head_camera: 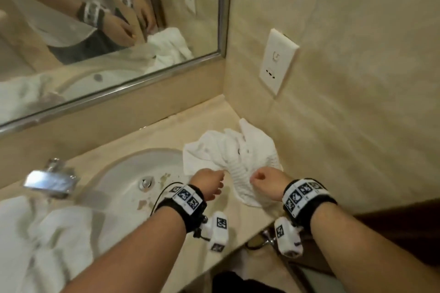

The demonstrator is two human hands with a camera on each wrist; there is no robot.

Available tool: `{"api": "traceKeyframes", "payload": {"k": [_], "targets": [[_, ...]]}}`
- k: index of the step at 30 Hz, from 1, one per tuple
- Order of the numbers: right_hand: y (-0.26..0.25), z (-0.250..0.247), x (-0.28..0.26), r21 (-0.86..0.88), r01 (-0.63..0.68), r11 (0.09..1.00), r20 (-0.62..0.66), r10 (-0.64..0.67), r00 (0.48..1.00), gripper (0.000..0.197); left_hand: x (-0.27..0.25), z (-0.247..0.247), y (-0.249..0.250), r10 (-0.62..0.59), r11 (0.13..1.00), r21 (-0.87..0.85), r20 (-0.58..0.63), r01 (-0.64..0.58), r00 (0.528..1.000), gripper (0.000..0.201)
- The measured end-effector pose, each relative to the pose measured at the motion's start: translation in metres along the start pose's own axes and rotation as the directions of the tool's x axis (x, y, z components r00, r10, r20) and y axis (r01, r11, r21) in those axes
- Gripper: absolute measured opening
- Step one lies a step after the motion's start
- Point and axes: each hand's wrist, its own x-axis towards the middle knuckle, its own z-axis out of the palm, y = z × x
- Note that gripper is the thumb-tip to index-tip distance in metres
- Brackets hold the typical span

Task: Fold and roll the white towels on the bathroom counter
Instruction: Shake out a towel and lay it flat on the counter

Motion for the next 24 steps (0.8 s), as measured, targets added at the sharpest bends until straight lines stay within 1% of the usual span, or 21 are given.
{"api": "traceKeyframes", "payload": {"k": [2,4,5,7,9,10,12,14,15,17,19,21,23,24], "targets": [[-0.003,0.006,0.01,0.032,0.037,0.999,-0.041,-0.036,0.999,0.023,0.007,0.002,-0.003,-0.022,1.0,-0.013,-0.03,0.021,0.999,0.019],[-0.012,0.004,0.019,0.106,0.087,0.99,-0.121,-0.074,0.99,0.014,0.013,0.005,-0.004,-0.046,0.998,-0.043,-0.036,0.044,0.998,0.016],[-0.018,0.001,0.026,0.129,0.129,0.983,-0.163,-0.108,0.981,0.015,0.015,0.006,-0.004,-0.057,0.996,-0.066,-0.04,0.055,0.998,0.015],[-0.031,-0.005,0.043,0.116,0.225,0.968,-0.249,-0.191,0.949,0.019,0.019,0.008,-0.004,-0.072,0.991,-0.114,-0.051,0.066,0.996,0.015],[-0.041,-0.007,0.06,0.06,0.287,0.956,-0.296,-0.257,0.92,0.026,0.025,0.01,-0.006,-0.083,0.983,-0.167,-0.068,0.071,0.994,0.014],[-0.045,-0.006,0.07,0.01,0.306,0.952,-0.293,-0.29,0.911,0.033,0.028,0.011,-0.009,-0.093,0.977,-0.202,-0.078,0.075,0.993,0.013],[-0.051,-0.003,0.083,-0.132,0.294,0.946,-0.23,-0.318,0.92,0.055,0.034,0.011,-0.015,-0.113,0.963,-0.258,-0.111,0.081,0.987,0.013],[-0.054,0.003,0.094,-0.294,0.222,0.93,-0.115,-0.265,0.957,0.072,0.039,0.008,-0.027,-0.151,0.945,-0.309,-0.136,0.103,0.979,0.017],[-0.054,0.005,0.096,-0.354,0.179,0.918,-0.072,-0.217,0.974,0.075,0.041,0.006,-0.032,-0.172,0.935,-0.334,-0.138,0.118,0.975,0.018],[-0.049,0.01,0.096,-0.425,0.125,0.897,0.022,-0.127,0.992,0.075,0.046,0.004,-0.039,-0.208,0.914,-0.381,-0.151,0.137,0.966,0.02],[-0.042,0.017,0.091,-0.462,0.116,0.879,0.138,-0.058,0.989,0.076,0.054,0.0,-0.043,-0.236,0.882,-0.449,-0.163,0.141,0.958,0.03],[-0.032,0.027,0.081,-0.506,0.161,0.848,0.238,-0.042,0.97,0.067,0.069,-0.004,-0.042,-0.263,0.832,-0.537,-0.161,0.14,0.951,0.038],[-0.026,0.035,0.064,-0.553,0.229,0.801,0.301,-0.064,0.951,0.053,0.083,-0.006,-0.036,-0.287,0.78,-0.61,-0.146,0.142,0.947,0.044],[-0.024,0.038,0.056,-0.564,0.254,0.786,0.324,-0.073,0.943,0.049,0.096,-0.007,-0.037,-0.305,0.753,-0.637,-0.115,0.165,0.945,0.051]]}}
